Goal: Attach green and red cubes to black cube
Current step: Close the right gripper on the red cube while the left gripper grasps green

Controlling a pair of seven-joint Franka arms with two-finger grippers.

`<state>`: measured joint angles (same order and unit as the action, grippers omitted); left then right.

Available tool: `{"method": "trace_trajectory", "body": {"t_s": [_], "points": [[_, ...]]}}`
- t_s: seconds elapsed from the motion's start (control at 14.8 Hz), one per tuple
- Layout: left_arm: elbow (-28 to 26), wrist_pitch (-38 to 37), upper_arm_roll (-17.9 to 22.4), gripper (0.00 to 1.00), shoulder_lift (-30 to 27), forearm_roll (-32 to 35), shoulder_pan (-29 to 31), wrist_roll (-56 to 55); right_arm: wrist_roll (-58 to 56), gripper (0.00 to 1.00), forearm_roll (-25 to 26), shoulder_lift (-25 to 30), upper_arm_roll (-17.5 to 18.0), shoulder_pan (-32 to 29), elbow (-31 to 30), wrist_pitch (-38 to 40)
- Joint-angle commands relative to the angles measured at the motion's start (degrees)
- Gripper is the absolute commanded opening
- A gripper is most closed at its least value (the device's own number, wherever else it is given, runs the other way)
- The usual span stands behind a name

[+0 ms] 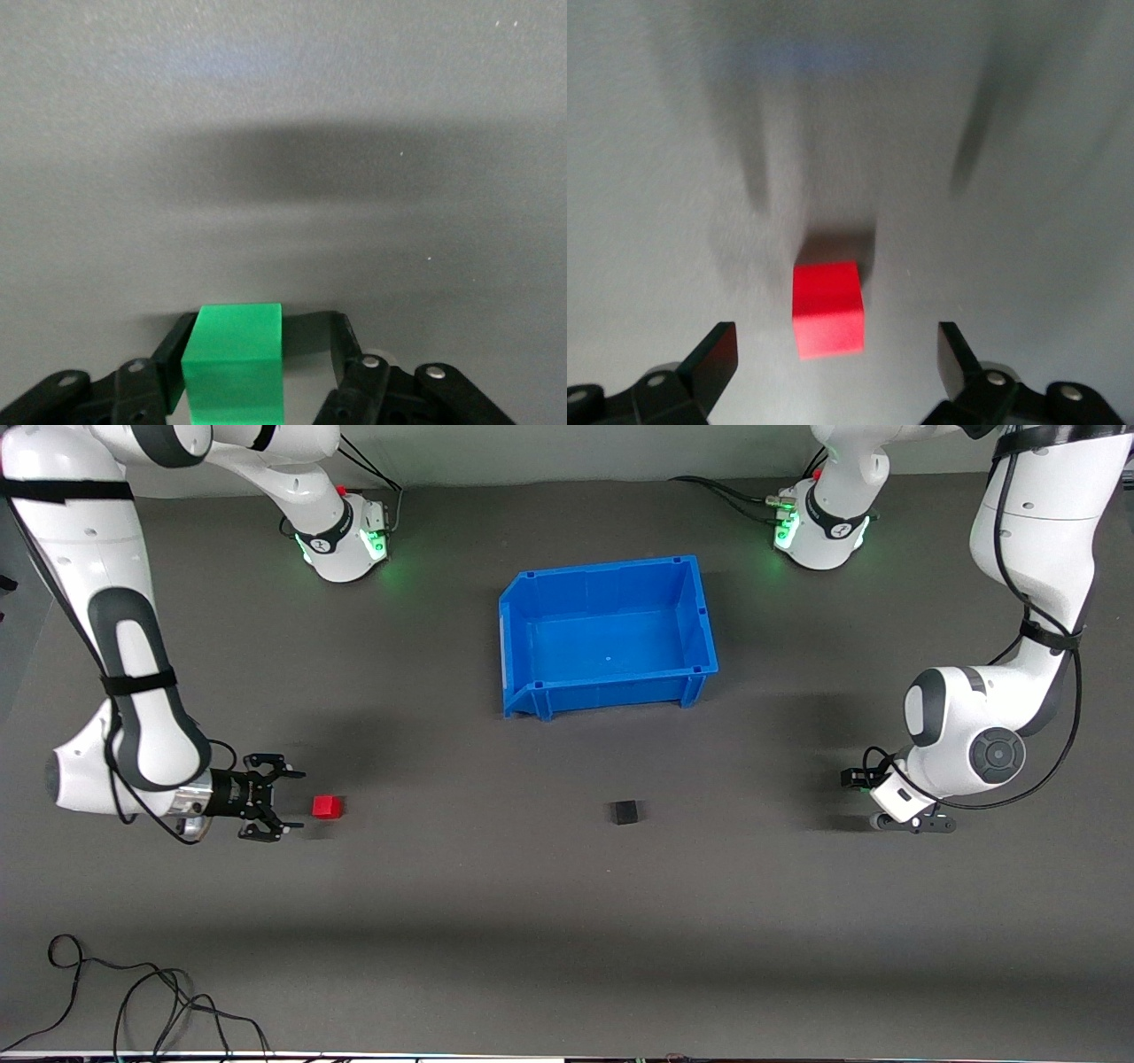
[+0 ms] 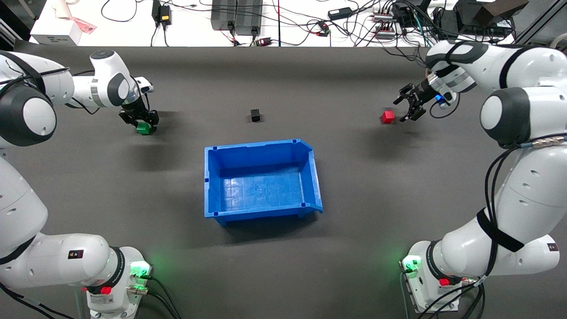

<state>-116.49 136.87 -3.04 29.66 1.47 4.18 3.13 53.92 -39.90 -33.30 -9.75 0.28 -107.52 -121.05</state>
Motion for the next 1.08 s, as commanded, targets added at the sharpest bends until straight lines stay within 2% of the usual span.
{"method": "trace_trajectory", "body": {"t_s": [0.0, 0.14, 0.2, 0.27, 0.34, 0.47, 0.68, 0.81, 1.01], "points": [[0.8, 0.0, 0.4, 0.65, -0.3, 0.8, -0.1, 1.3, -1.3, 1.0, -2.5, -1.2, -0.1, 1.7, 0.3, -2.4], [0.9, -0.1, 0.3, 0.62, -0.3, 0.8, 0.2, 2.1, -1.4, 1.0, -3.2, -1.9, -0.1, 2.0, 0.3, -3.0], [0.9, 0.0, 0.3, 0.55, -0.3, 0.8, 0.2, 2.2, -1.4, 0.92, -3.3, -2.0, -0.1, 2.2, 0.3, -3.2], [0.9, 0.0, 0.4, 0.5, -0.1, 0.8, 0.2, 2.2, -2.1, 0.69, -3.3, -2.1, -0.1, 2.1, 0.3, -3.2], [0.9, 0.1, 0.4, 0.47, 0.0, 0.8, 0.1, 2.2, -3.1, 0.55, -3.7, -2.1, -0.1, 2.1, 0.3, -3.1], [0.9, 0.1, 0.4, 0.32, 0.1, 0.8, 0.1, 2.2, -3.4, 0.36, -4.4, -2.0, -0.1, 2.1, 0.3, -3.1], [1.7, -1.0, 0.4, 0.03, -0.2, 0.7, 0.3, 2.0, -3.4, 0.31, -4.4, -1.9, -0.1, 2.1, 0.3, -2.8], [2.8, -1.3, 0.3, 0.0, -0.6, -0.5, 0.2, -0.8, -3.3, 0.31, -4.4, -1.7, -0.1, 2.1, 0.4, -2.6], [7.0, -8.1, -0.4, 0.0, -1.1, -0.7, -1.7, -13.8, -2.5, 0.31, -4.4, -0.8, -0.1, 2.2, 0.6, -2.3]]}}
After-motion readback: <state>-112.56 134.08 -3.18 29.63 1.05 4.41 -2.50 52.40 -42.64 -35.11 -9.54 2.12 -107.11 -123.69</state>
